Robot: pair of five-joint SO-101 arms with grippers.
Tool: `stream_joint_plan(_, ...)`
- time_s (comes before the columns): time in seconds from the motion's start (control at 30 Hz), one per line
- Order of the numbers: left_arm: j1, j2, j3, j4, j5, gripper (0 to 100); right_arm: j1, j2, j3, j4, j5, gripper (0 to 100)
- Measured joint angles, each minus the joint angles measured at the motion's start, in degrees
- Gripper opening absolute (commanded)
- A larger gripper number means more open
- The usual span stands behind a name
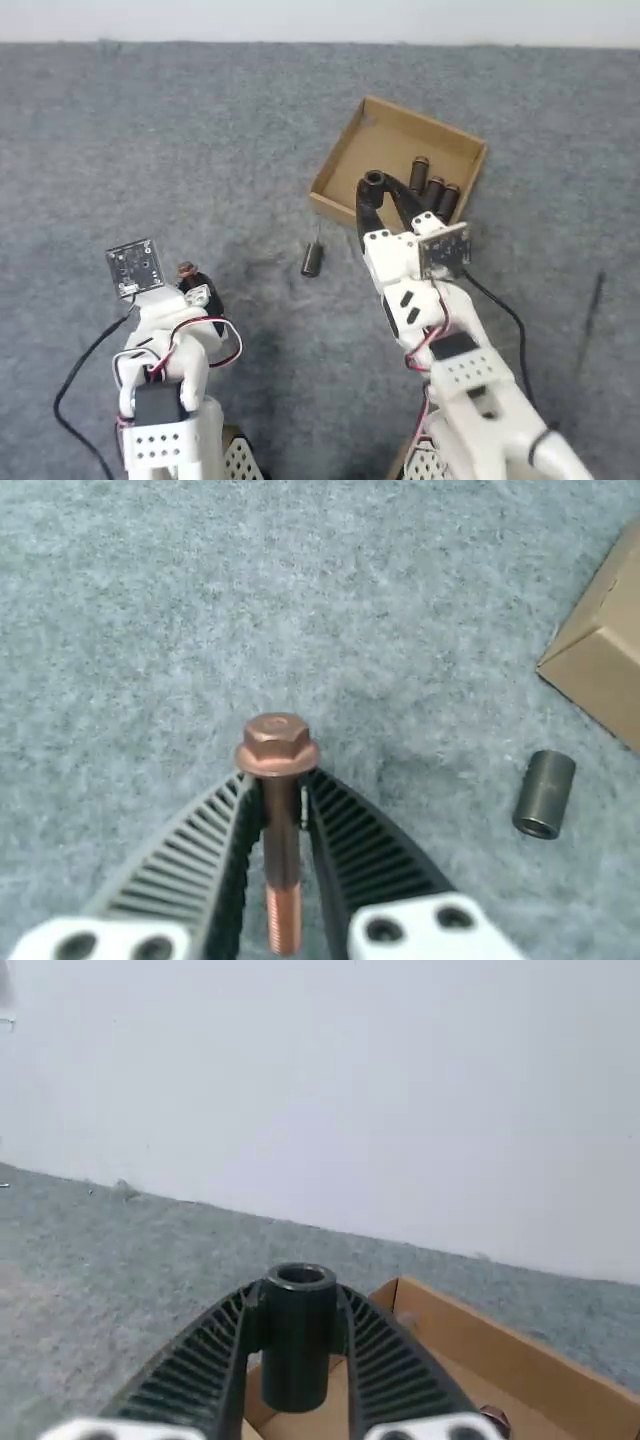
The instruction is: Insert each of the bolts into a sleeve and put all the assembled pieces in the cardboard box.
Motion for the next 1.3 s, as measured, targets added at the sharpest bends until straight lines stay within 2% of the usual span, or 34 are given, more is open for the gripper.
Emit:
stream_joint_plan(0.6,0.0,0.0,0.0,0.0,0.0,1,-1.05,48.35,-13.36,-45.54,0.0,0.6)
stream_joint_plan(0.87,0.0,0.0,0.0,0.0,0.0,1,-3.08,61.36,-13.54,-58.02,0.0,0.6)
stream_joint_plan(1.3,0.0,0.0,0.0,0.0,0.0,1,-7.12,61.89,-0.88,-65.58,0.0,0.6)
